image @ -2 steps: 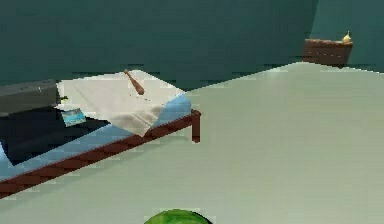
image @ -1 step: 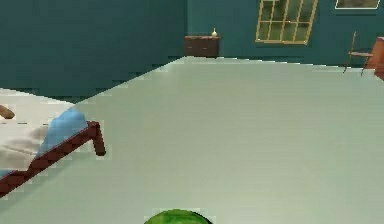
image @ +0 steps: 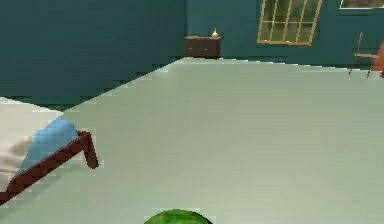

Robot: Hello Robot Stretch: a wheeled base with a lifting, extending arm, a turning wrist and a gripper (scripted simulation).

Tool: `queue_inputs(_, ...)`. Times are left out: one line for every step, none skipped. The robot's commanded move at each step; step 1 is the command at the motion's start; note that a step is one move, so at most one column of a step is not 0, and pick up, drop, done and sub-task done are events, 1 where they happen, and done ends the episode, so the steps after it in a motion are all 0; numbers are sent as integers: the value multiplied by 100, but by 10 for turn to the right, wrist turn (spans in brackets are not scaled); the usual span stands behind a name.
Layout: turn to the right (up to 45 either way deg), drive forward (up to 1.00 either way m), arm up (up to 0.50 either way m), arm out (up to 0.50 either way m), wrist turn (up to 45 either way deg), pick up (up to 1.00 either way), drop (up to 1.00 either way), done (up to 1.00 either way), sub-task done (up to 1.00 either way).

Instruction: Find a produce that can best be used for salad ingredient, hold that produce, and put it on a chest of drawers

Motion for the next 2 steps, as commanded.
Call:
queue_inputs(0,100,0,0,0,0,0,0,0)
queue_inputs(0,100,0,0,0,0,0,0,0)
